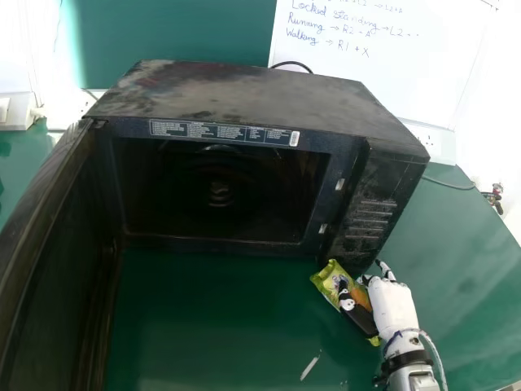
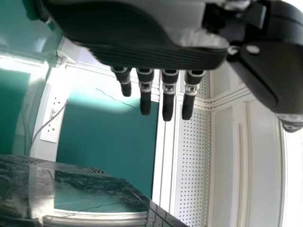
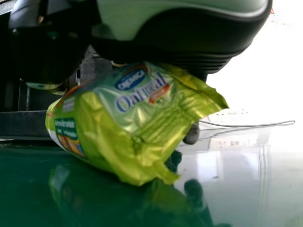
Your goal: Put biscuit inside oven
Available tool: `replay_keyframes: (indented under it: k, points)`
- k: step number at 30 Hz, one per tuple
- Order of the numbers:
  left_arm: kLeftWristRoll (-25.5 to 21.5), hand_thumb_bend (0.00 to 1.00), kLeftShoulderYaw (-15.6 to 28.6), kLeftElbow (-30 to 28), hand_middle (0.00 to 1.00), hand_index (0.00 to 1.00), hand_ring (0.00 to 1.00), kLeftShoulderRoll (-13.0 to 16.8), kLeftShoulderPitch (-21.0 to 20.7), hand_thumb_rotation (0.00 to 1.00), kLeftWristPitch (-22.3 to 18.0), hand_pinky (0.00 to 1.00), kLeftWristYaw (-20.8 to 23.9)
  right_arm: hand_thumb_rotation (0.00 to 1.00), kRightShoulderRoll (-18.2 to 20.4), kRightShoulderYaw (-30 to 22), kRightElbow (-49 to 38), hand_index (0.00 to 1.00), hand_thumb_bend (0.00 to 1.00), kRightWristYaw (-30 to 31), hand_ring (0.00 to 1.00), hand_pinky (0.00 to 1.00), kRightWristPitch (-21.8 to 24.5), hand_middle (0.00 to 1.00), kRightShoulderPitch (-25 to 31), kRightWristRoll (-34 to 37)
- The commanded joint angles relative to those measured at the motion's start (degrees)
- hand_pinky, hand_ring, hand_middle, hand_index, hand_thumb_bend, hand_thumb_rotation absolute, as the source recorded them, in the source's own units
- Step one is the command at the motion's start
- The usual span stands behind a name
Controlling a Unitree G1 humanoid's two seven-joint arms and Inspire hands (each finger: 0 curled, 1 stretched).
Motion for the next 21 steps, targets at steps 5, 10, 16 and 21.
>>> replay_keyframes:
  k: [5,10,16,21]
  points:
    - [-0.14,0.95,-0.18,-0.41,0.9,0.89,0.91,0.07,0.33,0.91,-0.28,0.97,0.12,0.0,1.0,0.64,0.35,0.49,0.53,1.05,0.22,0.15,0.5,0.42,1.06,-0.08]
    - [-0.31,0.95,-0.07,-0.07,0.9,0.89,0.92,0.14,0.31,0.91,-0.38,0.98,-0.16,0.0,1.1,0.54,0.36,0.49,0.53,0.64,0.22,0.14,0.35,0.42,0.97,0.0]
    - [-0.26,0.95,0.06,0.03,0.9,0.9,0.92,0.17,0.34,0.91,-0.25,0.98,-0.02,0.0,1.23,-0.25,-0.45,0.49,0.53,1.76,0.21,0.14,0.11,0.42,0.73,1.88]
    - [-0.03,0.94,0.11,0.21,0.9,0.9,0.92,0.18,0.28,0.92,-0.47,0.97,-0.24,0.0,1.1,-0.59,-1.34,0.49,0.53,2.47,0.2,0.13,0.3,0.41,0.48,2.22]
